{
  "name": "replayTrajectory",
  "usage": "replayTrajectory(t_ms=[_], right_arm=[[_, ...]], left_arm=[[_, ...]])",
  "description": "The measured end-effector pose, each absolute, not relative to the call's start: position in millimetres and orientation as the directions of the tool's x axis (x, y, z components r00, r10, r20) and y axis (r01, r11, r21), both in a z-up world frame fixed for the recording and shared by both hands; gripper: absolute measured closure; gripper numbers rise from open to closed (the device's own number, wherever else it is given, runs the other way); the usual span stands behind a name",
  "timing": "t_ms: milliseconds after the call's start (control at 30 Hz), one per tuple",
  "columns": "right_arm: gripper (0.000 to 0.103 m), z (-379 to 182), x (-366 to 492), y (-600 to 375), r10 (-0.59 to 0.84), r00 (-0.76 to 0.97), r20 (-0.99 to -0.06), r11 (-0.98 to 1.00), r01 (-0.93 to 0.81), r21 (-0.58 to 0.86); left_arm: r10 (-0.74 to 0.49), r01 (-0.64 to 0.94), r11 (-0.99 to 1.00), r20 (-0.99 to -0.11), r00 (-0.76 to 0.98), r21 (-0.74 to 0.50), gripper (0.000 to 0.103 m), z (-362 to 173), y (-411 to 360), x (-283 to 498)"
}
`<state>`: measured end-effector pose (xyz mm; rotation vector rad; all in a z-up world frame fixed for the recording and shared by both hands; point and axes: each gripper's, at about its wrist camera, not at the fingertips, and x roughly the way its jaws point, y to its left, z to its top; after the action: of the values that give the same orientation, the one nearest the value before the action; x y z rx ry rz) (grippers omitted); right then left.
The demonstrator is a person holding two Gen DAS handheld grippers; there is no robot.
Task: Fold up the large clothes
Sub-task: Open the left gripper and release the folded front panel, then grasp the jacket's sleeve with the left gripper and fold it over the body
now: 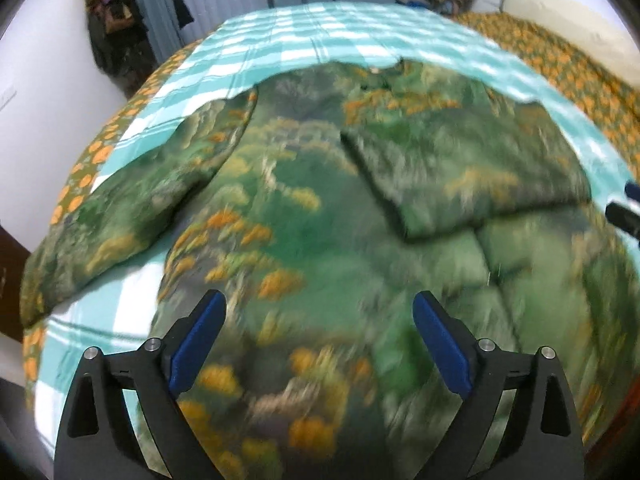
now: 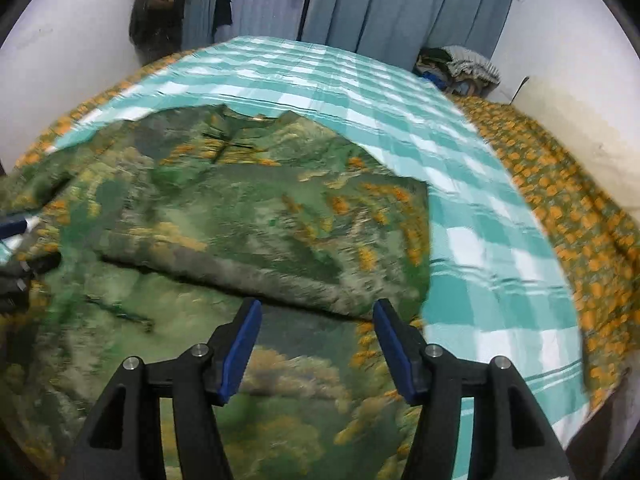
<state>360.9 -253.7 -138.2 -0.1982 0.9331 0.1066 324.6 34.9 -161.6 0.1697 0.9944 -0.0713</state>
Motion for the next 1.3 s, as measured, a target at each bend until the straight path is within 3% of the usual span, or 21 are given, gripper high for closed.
replayTrajectory(t_ms=[33, 167, 333, 500, 667, 767, 800, 867, 900, 1000, 1100, 1300], right_arm=[[0.025, -139.8, 352.2, -251.7, 0.035, 0.593, -0.804, 0.978, -0.187, -0.095], [0.025, -151.2, 319.7, -240.3, 0.089, 0.586, -0.806, 0.971, -0.232, -0.062], [0.025, -161.5, 292.4, -225.9, 0.146, 0.561, -0.815, 0.958, -0.285, -0.025], [0.025, -156.9, 281.5, -213.9, 0.199, 0.568, -0.799, 0.945, -0.327, 0.003], [0.025, -153.5, 275.2, -200.9, 0.2, 0.585, -0.786, 0.932, -0.362, -0.032], [0.025, -158.0, 272.9, -196.3, 0.208, 0.567, -0.797, 0.925, -0.378, -0.028], [0.025, -160.4, 272.5, -195.3, 0.209, 0.558, -0.803, 0.924, -0.381, -0.024], [0.025, -164.7, 270.5, -193.4, 0.209, 0.547, -0.811, 0.924, -0.382, -0.02], [0.025, -166.8, 269.6, -192.5, 0.209, 0.541, -0.815, 0.923, -0.383, -0.017], [0.025, -170.5, 266.9, -188.9, 0.218, 0.529, -0.821, 0.919, -0.393, -0.009], [0.025, -169.2, 264.2, -186.9, 0.229, 0.534, -0.814, 0.915, -0.403, -0.007], [0.025, -162.6, 263.0, -195.0, 0.25, 0.562, -0.788, 0.924, -0.382, 0.02]], left_arm=[[0.026, 0.14, 0.983, -0.842, 0.539, 0.12, 0.008, -161.3, 39.0, 318.8], [0.01, 0.073, 0.996, -0.837, 0.547, 0.06, 0.008, -144.6, 80.3, 311.9], [0.032, -0.226, 0.967, -0.817, 0.576, -0.121, 0.003, -124.7, 190.0, 334.4], [0.113, -0.528, 0.82, -0.842, 0.527, -0.221, 0.003, -150.2, 305.8, 352.0], [0.203, -0.712, 0.656, -0.849, 0.487, -0.252, 0.003, -183.5, 386.8, 354.0], [0.168, -0.782, 0.528, -0.862, 0.478, -0.331, 0.004, -204.5, 418.7, 350.1], [0.156, -0.792, 0.496, -0.86, 0.486, -0.357, 0.01, -209.3, 423.8, 347.1], [0.131, -0.792, 0.446, -0.844, 0.519, -0.418, 0.049, -217.8, 431.5, 342.1], [0.111, -0.784, 0.448, -0.843, 0.526, -0.43, 0.086, -220.1, 431.7, 343.1], [0.126, -0.769, 0.496, -0.843, 0.523, -0.403, 0.095, -210.9, 423.2, 343.2], [0.238, -0.722, 0.633, -0.817, 0.525, -0.28, 0.096, -170.6, 391.5, 353.3], [0.373, -0.422, 0.904, -0.602, 0.706, 0.065, 0.096, -67.6, 244.1, 369.9]])
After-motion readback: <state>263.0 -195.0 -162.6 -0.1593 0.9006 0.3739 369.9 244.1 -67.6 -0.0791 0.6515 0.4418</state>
